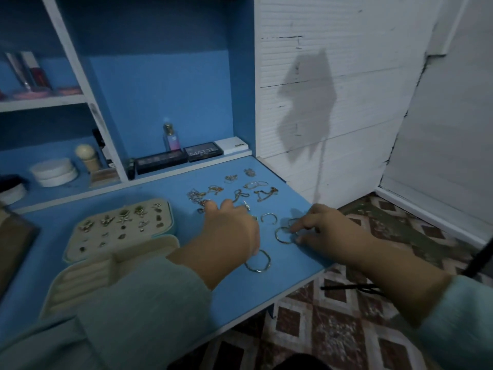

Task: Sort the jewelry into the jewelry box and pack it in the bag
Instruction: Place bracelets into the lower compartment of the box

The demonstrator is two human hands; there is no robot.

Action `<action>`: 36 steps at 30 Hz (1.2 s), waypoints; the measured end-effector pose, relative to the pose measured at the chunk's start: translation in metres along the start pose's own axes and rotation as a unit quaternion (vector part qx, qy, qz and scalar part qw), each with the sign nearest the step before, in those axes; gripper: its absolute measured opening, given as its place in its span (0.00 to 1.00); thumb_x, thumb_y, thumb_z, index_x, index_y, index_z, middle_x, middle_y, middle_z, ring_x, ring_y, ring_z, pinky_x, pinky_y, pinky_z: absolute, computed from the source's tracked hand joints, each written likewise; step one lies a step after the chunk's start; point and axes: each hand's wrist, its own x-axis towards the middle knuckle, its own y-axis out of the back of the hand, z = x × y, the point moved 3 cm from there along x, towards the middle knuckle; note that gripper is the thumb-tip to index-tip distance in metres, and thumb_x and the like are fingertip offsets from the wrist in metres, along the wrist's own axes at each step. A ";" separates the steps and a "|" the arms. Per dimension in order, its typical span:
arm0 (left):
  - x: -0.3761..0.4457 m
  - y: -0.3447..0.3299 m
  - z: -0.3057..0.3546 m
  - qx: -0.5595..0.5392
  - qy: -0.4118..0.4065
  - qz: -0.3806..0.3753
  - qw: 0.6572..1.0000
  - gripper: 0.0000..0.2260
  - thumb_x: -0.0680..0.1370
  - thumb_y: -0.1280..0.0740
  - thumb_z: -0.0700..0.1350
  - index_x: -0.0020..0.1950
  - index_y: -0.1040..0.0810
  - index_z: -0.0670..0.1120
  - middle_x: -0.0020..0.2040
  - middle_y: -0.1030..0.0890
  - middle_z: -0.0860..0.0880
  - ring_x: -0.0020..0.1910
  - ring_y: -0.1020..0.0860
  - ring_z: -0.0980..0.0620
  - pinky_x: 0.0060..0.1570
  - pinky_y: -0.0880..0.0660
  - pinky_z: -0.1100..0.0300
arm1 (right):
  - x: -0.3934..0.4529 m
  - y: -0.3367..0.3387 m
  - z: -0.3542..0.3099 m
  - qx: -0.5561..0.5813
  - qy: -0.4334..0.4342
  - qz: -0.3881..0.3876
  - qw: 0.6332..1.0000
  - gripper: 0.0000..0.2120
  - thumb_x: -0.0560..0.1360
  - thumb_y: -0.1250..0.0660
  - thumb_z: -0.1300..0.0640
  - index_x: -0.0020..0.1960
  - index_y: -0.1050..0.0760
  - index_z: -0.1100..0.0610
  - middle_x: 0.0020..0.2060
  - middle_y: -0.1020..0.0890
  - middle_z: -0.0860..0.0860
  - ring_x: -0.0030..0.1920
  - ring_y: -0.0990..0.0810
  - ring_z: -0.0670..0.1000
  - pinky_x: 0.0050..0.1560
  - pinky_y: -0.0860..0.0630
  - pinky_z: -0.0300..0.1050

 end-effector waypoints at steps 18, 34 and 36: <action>-0.022 0.013 -0.039 -0.306 0.038 0.137 0.941 0.08 0.75 0.35 0.57 0.36 0.28 0.59 0.43 0.24 0.64 0.43 0.29 0.62 0.59 0.43 0.57 | 0.006 0.007 -0.058 0.276 -0.051 0.037 0.959 0.06 0.77 0.37 0.60 0.42 0.24 0.57 0.32 0.23 0.47 0.28 0.26 0.39 0.28 0.33 0.26; -0.093 -0.009 -0.127 -0.303 0.166 0.174 0.922 0.06 0.75 0.34 0.50 0.38 0.25 0.54 0.34 0.26 0.61 0.42 0.27 0.61 0.37 0.37 0.69 | 0.025 -0.039 -0.169 0.361 -0.098 -0.066 0.925 0.08 0.70 0.30 0.60 0.33 0.24 0.56 0.29 0.23 0.52 0.29 0.29 0.48 0.30 0.33 0.39; -0.096 -0.014 -0.133 -0.288 0.181 0.163 0.926 0.05 0.75 0.35 0.50 0.41 0.21 0.53 0.37 0.22 0.58 0.43 0.25 0.59 0.37 0.39 0.70 | 0.029 -0.045 -0.178 0.309 -0.088 -0.054 0.946 0.11 0.70 0.30 0.59 0.30 0.27 0.54 0.24 0.26 0.47 0.25 0.32 0.45 0.25 0.35 0.35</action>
